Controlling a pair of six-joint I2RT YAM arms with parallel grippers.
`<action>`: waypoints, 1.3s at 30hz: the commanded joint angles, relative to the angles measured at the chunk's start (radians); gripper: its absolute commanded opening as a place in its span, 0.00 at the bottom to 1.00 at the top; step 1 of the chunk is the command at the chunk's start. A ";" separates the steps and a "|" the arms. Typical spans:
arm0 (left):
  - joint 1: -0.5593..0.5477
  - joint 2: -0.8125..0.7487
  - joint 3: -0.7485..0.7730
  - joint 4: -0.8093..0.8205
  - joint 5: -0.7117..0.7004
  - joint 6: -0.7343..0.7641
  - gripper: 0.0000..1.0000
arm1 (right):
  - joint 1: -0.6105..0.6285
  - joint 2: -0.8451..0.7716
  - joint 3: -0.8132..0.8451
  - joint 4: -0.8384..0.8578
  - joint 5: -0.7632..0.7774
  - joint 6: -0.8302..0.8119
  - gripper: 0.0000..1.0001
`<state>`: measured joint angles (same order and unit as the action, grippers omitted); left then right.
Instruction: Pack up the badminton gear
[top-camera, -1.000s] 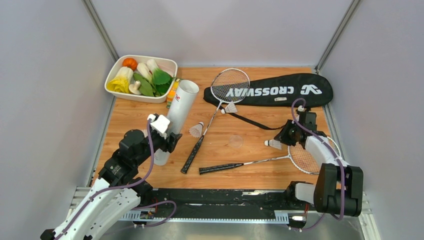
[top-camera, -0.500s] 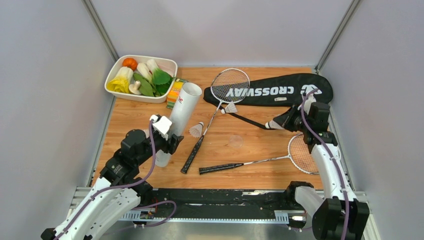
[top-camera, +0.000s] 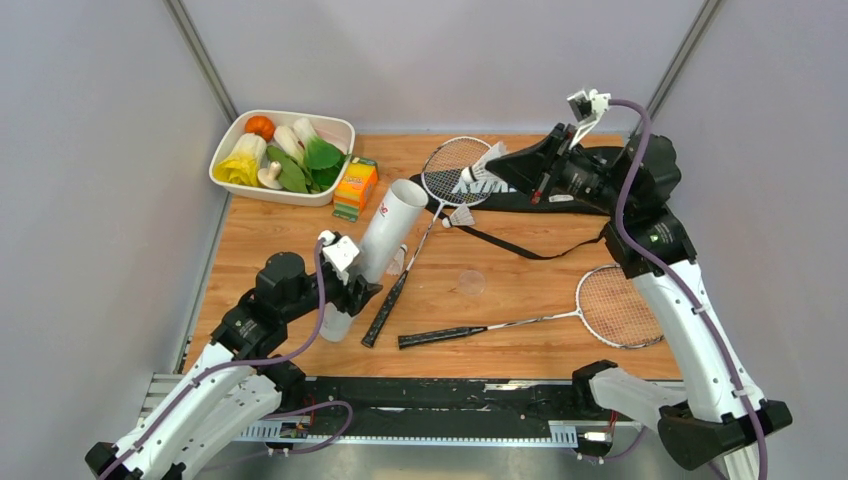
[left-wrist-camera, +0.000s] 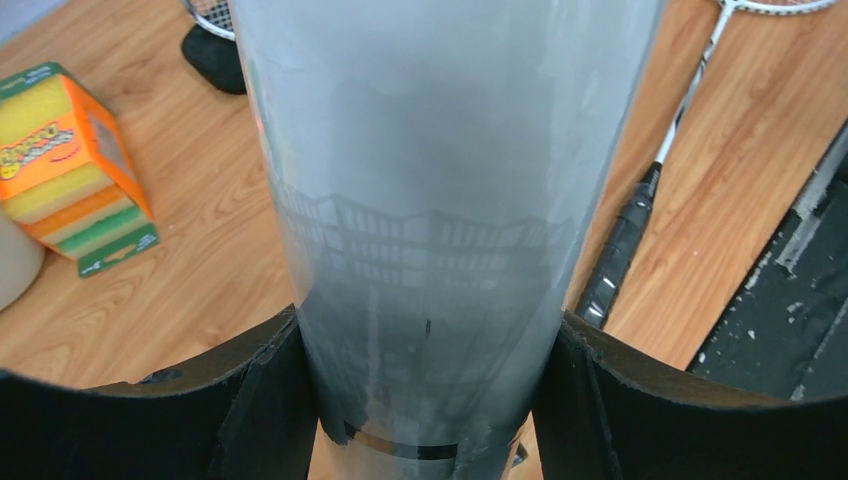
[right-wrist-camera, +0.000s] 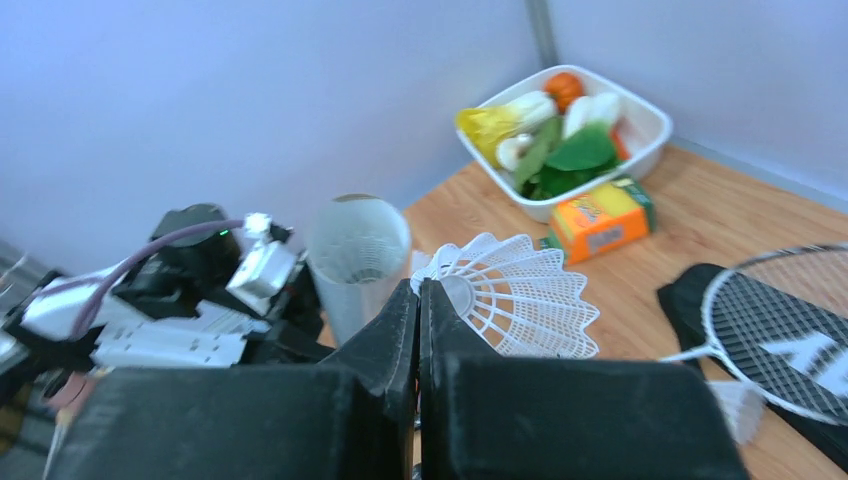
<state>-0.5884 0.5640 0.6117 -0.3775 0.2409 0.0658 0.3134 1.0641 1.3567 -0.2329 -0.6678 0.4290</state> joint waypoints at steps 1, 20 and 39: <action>0.002 0.004 -0.001 0.076 0.109 0.010 0.59 | 0.083 0.051 0.074 0.028 -0.154 -0.023 0.00; -0.018 0.124 0.113 -0.009 0.193 0.079 0.60 | 0.195 0.096 0.037 0.007 -0.236 -0.073 0.00; -0.022 0.116 0.099 0.025 0.246 0.116 0.59 | 0.257 0.137 0.002 -0.012 -0.193 -0.063 0.40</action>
<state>-0.6071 0.6979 0.6941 -0.4435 0.4667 0.1638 0.5629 1.2297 1.3422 -0.2455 -0.9070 0.3721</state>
